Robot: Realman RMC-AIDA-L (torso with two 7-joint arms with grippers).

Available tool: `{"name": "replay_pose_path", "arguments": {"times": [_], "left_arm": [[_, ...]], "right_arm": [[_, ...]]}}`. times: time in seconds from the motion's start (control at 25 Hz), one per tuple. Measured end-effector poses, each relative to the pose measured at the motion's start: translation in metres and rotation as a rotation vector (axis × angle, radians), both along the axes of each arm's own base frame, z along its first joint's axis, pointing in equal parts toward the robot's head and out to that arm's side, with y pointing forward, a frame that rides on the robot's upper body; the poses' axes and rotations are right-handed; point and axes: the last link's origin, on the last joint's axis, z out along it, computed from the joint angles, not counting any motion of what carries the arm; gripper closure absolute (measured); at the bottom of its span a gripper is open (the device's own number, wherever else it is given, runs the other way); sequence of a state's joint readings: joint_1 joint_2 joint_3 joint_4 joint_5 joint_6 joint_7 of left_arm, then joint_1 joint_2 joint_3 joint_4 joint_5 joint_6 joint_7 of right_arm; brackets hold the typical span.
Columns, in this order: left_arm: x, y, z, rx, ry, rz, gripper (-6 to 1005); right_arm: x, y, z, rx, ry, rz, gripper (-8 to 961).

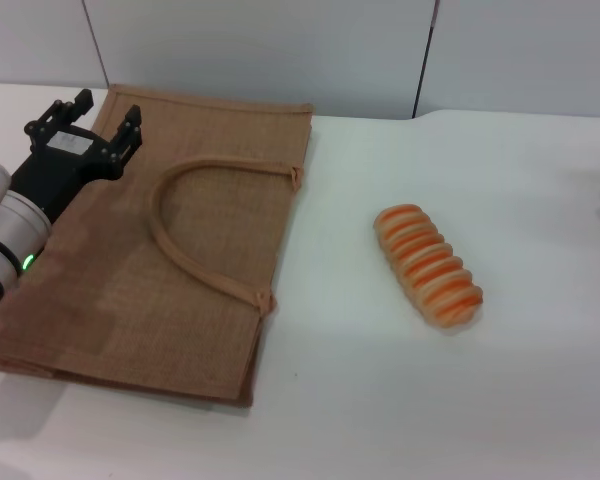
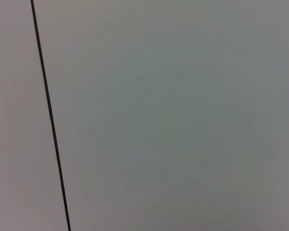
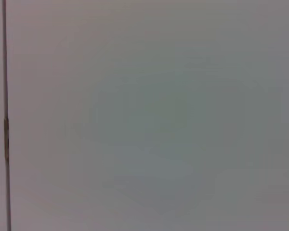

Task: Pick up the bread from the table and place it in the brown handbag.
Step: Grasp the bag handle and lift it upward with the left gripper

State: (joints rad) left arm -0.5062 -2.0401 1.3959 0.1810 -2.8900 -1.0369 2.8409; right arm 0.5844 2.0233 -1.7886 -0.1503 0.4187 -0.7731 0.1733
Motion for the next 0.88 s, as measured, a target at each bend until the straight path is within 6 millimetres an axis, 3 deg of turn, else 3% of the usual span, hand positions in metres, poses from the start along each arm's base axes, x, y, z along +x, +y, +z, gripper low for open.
{"name": "replay_pose_path", "arguments": {"times": [0.88], "left_arm": [[0.0004,0.0004,0.0,0.0,0.0,-0.001,367]], "right_arm": [[-0.0006,0.0006,0.0001,0.0,0.0,0.001,74]]}}
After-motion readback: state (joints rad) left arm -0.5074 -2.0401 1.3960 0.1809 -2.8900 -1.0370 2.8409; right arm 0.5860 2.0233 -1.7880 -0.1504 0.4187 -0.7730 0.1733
